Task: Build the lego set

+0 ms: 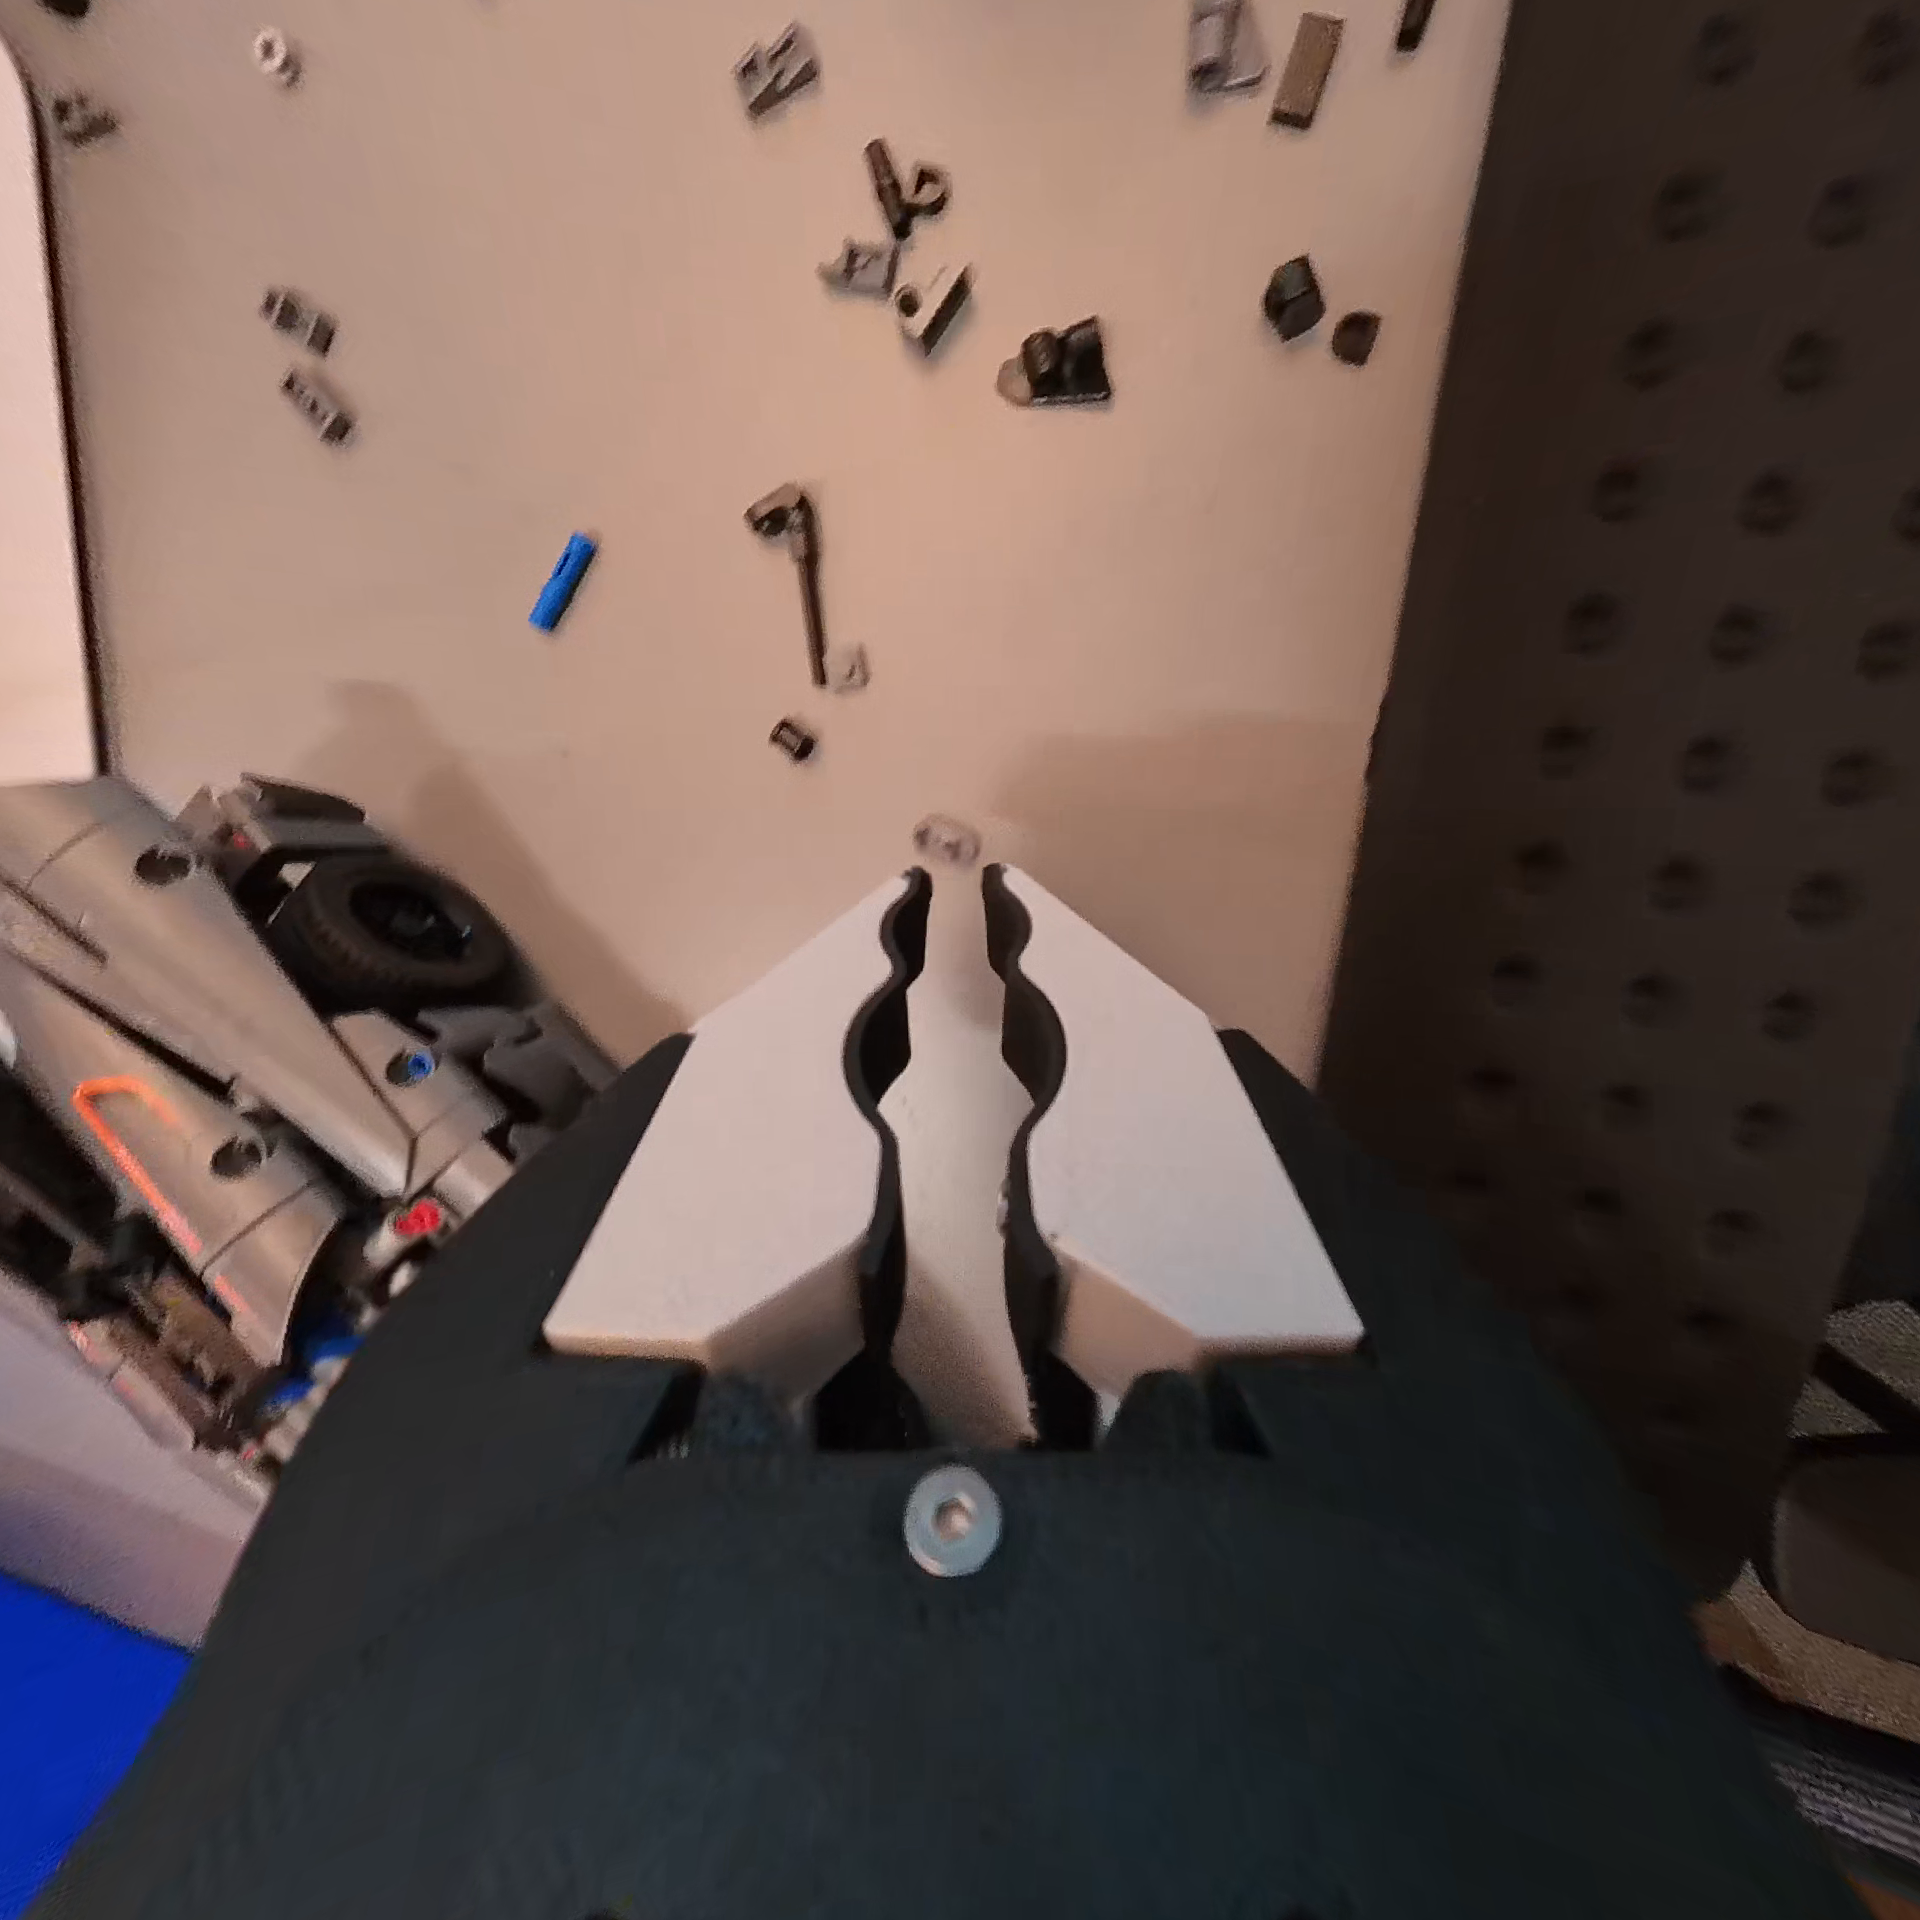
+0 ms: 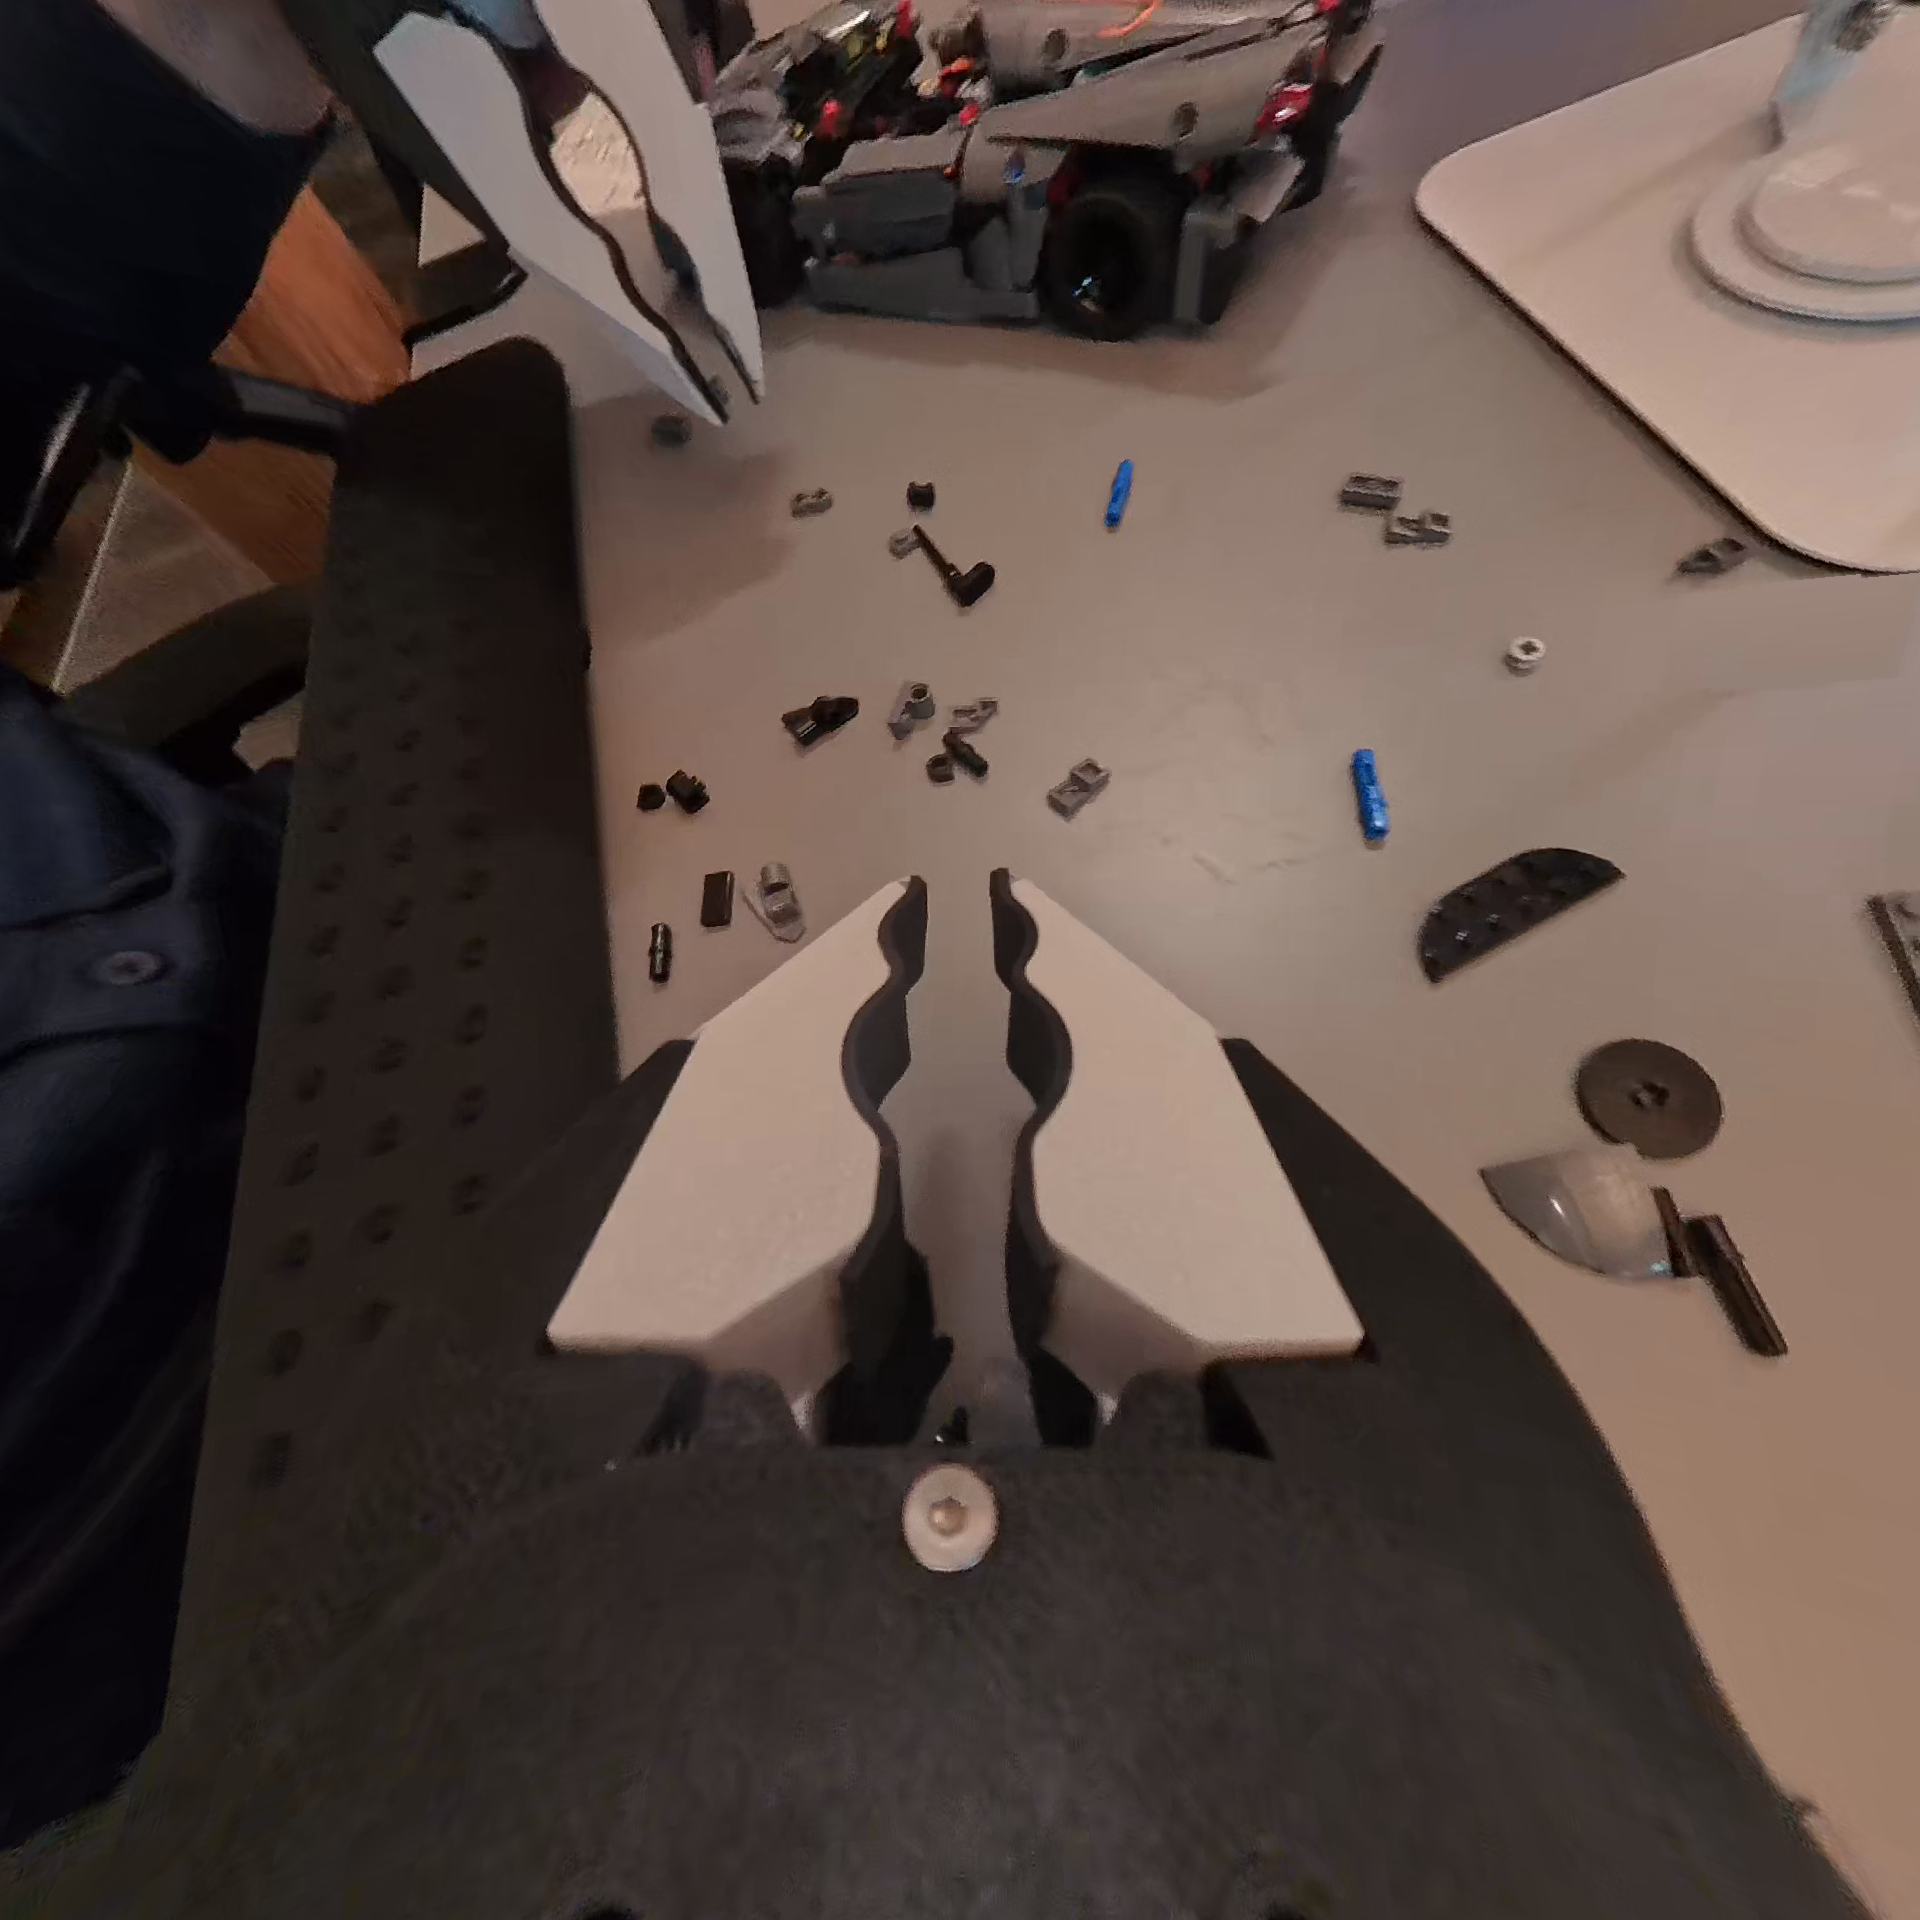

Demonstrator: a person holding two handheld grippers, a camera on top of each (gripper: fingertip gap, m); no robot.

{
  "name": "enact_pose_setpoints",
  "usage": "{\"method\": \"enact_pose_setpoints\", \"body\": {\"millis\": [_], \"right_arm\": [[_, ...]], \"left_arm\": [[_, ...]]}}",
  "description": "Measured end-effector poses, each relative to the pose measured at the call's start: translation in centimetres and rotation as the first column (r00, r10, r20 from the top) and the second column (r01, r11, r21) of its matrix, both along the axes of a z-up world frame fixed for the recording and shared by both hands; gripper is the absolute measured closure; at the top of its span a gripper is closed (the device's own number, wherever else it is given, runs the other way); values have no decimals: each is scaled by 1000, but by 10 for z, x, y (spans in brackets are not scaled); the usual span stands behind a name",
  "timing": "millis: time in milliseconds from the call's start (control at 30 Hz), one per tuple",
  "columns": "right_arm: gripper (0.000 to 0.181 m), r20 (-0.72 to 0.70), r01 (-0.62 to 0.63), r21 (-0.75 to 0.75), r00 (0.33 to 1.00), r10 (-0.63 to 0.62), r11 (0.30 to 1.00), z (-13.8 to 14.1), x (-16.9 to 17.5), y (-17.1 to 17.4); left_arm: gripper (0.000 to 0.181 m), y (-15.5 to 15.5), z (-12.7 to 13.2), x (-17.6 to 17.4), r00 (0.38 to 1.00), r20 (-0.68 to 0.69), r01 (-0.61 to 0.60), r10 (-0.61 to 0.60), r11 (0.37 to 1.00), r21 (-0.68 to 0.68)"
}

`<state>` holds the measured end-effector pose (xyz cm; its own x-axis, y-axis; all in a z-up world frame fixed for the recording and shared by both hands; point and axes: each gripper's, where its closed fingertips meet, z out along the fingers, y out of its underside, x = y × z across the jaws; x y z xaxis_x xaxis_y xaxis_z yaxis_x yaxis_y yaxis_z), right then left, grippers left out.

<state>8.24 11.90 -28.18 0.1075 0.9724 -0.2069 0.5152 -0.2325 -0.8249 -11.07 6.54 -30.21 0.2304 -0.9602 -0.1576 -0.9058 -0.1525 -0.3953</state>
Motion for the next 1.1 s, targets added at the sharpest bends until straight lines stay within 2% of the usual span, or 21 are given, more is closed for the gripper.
{"method": "enact_pose_setpoints", "body": {"millis": [200,400,767,1100], "right_arm": [[173,57,-78,54,996,75,996,-9,-8,-15],[174,45,-70,52,997,68,996,-7,-6,-13],[175,53,-86,71,995,82,994,-7,-7,-16],[175,47,-113,95,993,109,989,-5,-9,-21]], "left_arm": [[172,-16,-1,61,981,150,127,-120,991,-36],[169,-25,-15,108,971,171,178,-166,983,-54],[170,-34,-33,123,971,173,191,-167,973,-128],[176,-30,-34,129,968,185,191,-172,978,-88]]}}
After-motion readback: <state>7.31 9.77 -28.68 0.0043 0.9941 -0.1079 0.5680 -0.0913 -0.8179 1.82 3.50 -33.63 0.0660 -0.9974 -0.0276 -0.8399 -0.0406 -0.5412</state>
